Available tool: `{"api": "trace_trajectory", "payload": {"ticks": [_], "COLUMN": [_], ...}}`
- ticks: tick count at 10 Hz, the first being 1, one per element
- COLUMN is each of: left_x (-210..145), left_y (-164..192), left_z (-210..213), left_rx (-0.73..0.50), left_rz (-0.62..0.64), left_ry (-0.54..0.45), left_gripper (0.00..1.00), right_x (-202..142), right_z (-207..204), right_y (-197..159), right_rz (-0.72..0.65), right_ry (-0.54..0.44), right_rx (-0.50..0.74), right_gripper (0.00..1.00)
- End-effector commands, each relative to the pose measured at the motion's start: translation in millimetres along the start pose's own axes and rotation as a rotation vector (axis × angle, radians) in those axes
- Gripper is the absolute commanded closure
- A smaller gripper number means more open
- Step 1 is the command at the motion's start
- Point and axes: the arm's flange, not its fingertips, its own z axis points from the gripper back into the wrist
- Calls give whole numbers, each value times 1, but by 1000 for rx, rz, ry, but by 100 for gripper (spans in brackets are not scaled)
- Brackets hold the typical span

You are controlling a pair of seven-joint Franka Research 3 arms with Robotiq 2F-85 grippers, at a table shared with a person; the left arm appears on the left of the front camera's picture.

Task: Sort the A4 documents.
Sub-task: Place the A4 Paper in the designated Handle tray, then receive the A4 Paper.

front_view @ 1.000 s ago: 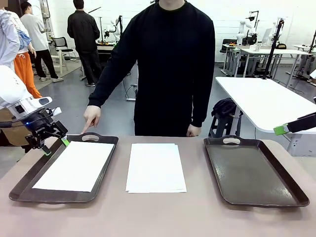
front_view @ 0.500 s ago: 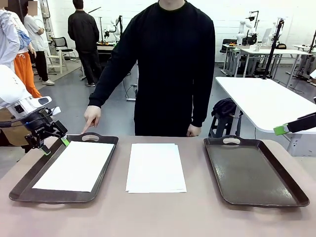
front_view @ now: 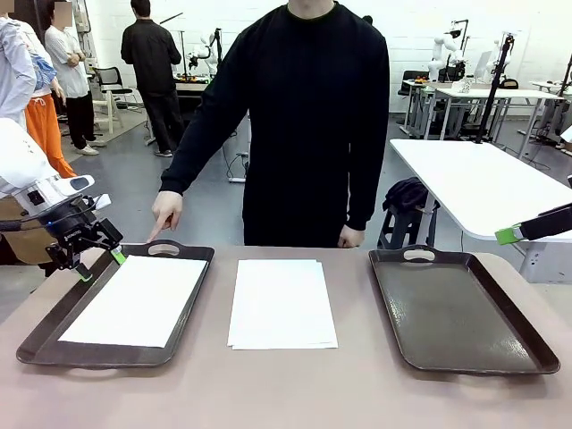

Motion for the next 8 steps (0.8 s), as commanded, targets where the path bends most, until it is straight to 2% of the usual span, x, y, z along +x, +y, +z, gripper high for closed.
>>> {"api": "trace_trajectory", "payload": {"ticks": [1, 8], "left_x": [0, 0], "left_y": [0, 0], "left_z": [1, 1], "left_rx": [-3, -3], "left_rz": [-5, -5], "left_ry": [5, 5], "left_gripper": [0, 0], "right_x": [-1, -1], "right_z": [-2, -2], "right_y": [-1, -1], "right_rz": [-3, -3], "right_ry": [-7, -7], "right_rx": [18, 18], "right_gripper": [0, 0]}}
